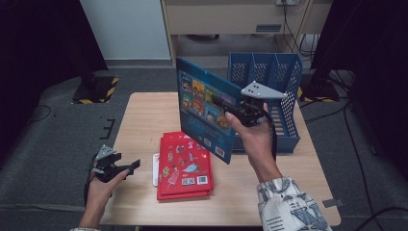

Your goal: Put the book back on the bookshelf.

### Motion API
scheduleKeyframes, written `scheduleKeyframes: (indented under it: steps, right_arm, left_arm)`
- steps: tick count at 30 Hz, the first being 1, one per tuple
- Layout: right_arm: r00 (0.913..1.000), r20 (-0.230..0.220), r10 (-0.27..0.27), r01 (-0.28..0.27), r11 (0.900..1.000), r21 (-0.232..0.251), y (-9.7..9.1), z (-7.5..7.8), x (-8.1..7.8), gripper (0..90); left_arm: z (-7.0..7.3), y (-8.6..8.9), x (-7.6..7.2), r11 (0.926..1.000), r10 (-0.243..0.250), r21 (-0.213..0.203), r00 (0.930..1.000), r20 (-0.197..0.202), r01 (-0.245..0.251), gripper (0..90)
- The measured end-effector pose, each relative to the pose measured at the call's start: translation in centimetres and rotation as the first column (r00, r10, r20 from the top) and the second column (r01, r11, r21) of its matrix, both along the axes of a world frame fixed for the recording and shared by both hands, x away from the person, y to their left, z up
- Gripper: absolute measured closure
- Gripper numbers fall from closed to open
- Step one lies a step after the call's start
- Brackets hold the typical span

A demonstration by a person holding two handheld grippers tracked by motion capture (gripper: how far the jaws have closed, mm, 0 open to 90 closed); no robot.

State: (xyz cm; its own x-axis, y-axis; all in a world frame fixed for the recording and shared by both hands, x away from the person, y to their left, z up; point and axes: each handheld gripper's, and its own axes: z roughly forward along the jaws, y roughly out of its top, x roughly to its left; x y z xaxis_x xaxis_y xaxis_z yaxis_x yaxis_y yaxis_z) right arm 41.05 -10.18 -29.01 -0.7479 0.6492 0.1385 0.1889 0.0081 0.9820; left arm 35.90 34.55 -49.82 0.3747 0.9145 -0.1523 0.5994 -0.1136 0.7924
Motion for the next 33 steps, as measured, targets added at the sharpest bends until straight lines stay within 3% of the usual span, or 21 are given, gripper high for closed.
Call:
scheduleKeyframes:
  steps: [8,17,25,33]
  right_arm:
    - [0.9996,0.006,-0.027,0.027,0.9995,-0.013,-0.3,1.5,0.1,83.4]
    - [0.9977,0.016,-0.065,0.065,0.9978,-0.006,-0.9,2.9,-0.3,83.4]
    - [0.9945,0.016,-0.103,0.103,0.9945,0.016,-2.7,3.5,-0.5,83.4]
    - [0.9875,0.014,-0.157,0.157,0.9876,-0.002,-4.7,3.9,-1.8,83.4]
  left_arm:
    - [0.0,0.3,-0.1,0.9999,0.010,-0.005,0.9999,-0.004,-0.010,6.8]
    - [-0.1,0.2,-0.1,0.9998,0.005,0.020,0.9999,-0.015,-0.005,6.9]
    - [-0.2,0.1,-0.1,0.9981,0.007,0.061,0.9998,-0.018,-0.006,7.0]
    - [-0.2,0.3,-0.2,0.9959,0.020,0.089,0.9996,-0.022,-0.018,7.0]
